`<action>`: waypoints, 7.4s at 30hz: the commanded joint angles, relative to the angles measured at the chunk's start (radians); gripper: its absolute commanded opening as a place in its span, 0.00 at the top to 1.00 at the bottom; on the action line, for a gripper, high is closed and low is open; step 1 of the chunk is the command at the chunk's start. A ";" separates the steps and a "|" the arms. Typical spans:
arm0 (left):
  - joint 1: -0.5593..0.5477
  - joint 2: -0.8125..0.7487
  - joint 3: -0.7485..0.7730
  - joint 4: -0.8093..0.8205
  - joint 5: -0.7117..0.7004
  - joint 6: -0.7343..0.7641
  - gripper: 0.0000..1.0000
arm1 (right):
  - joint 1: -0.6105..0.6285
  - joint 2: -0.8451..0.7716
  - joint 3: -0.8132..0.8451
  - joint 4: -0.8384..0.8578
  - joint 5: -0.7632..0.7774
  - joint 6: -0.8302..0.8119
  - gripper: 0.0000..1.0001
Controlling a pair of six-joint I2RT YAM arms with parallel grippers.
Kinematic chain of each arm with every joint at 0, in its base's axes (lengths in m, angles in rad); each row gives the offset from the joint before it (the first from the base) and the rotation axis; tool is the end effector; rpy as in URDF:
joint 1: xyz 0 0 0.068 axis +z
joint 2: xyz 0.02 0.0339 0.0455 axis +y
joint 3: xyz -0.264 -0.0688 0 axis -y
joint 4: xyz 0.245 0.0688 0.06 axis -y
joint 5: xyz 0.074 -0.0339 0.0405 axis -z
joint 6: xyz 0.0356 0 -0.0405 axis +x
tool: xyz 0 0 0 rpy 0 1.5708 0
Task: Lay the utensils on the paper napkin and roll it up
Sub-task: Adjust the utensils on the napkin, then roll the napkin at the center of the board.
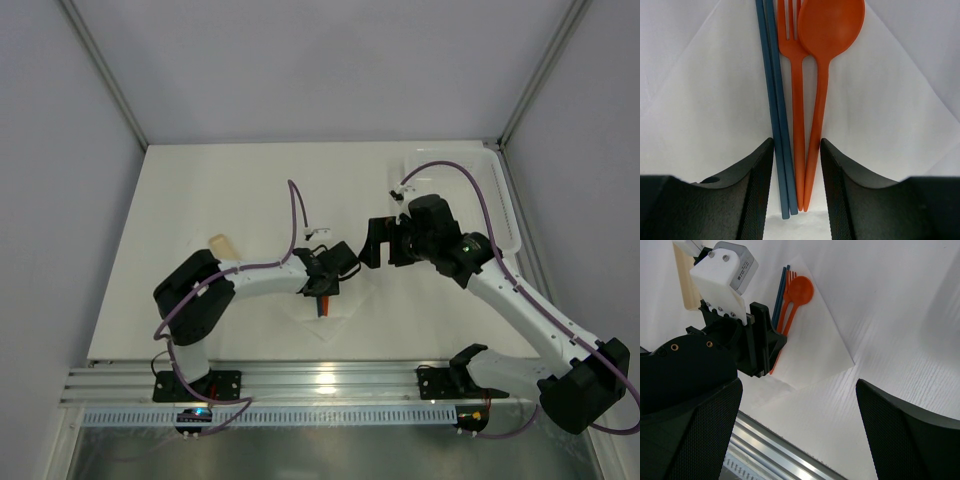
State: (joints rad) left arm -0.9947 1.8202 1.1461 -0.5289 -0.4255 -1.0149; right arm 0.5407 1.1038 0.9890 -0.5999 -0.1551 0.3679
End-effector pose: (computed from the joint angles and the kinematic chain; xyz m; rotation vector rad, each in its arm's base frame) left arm 0.2042 -0.2874 0.1640 -0.1301 2.5871 -0.1065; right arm 0.1977 0.1251 0.3092 -0.2870 2.3438 0.6373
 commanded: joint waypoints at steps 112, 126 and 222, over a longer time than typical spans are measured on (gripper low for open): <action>0.281 -0.250 -0.233 0.357 0.252 0.160 1.00 | 0.303 -0.022 -0.371 0.385 -0.003 -0.015 0.33; 0.306 -0.154 -0.223 0.417 0.297 0.139 1.00 | 0.303 0.039 -0.335 0.390 -0.027 -0.041 0.20; 0.318 -0.102 -0.243 0.334 0.287 0.093 1.00 | 0.803 0.436 -0.225 0.542 0.732 -0.262 0.55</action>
State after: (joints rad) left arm -0.6804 1.7126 0.9104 -0.1501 -0.1295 -0.9344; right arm 1.3605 1.5425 0.7364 -0.1246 0.5507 0.0998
